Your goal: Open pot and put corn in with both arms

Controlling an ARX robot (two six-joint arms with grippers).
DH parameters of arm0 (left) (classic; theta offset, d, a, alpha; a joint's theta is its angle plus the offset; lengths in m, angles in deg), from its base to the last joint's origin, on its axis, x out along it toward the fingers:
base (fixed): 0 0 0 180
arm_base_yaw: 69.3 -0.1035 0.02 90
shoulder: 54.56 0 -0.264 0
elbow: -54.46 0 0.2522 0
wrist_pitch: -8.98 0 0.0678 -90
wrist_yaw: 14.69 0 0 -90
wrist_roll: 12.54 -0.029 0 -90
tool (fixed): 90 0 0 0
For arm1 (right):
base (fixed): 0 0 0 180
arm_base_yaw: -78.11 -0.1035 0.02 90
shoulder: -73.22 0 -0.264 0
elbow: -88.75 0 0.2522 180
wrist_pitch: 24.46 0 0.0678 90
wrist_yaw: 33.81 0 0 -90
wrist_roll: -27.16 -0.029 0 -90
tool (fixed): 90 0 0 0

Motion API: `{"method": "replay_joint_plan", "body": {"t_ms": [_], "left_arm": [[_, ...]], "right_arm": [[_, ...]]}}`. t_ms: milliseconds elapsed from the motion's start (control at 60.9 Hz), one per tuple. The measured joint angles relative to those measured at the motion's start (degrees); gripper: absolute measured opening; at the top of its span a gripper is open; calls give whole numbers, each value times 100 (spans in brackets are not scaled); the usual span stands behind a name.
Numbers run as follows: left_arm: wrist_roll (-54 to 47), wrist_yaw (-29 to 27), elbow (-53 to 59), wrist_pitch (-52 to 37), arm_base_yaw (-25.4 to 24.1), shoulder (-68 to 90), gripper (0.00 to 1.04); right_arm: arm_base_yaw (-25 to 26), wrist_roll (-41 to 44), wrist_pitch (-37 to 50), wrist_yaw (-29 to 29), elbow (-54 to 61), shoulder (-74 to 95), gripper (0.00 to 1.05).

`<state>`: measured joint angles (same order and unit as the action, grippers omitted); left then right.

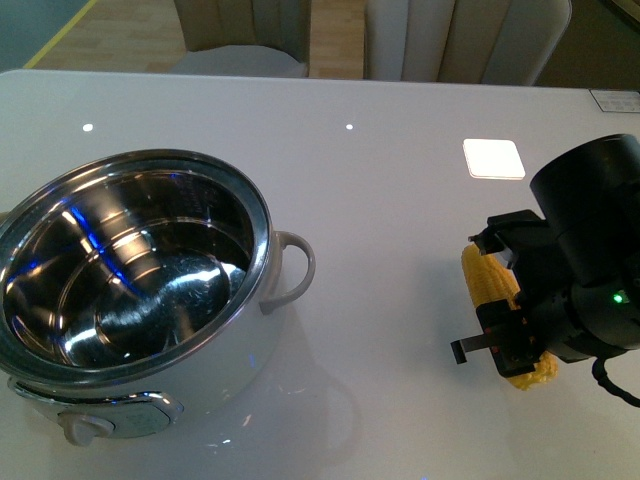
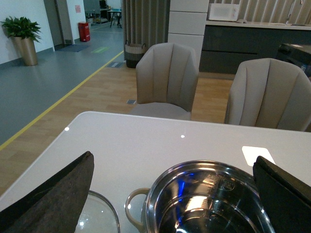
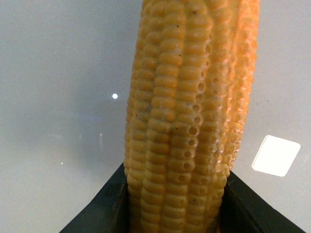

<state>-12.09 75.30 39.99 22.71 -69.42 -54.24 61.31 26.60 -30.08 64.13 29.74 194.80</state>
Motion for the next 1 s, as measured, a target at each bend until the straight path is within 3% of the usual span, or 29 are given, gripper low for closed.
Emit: {"method": "replay_joint_plan", "body": {"t_ms": [295,509,722,1001], "left_arm": [[-2,0,0,0,0,0,98],[-2,0,0,0,0,0,98],[-2,0,0,0,0,0,98],[-2,0,0,0,0,0,98]], "right_arm": [[-59,-378,-111,-592,472,-1834,24],[-691,-1071,-490,-1082,61,-2839,23],[-1403,-1851,-533,-1493,-890,-2662,23],[-1845,-2859,-673,-1729,-2343,-1432,24]]}}
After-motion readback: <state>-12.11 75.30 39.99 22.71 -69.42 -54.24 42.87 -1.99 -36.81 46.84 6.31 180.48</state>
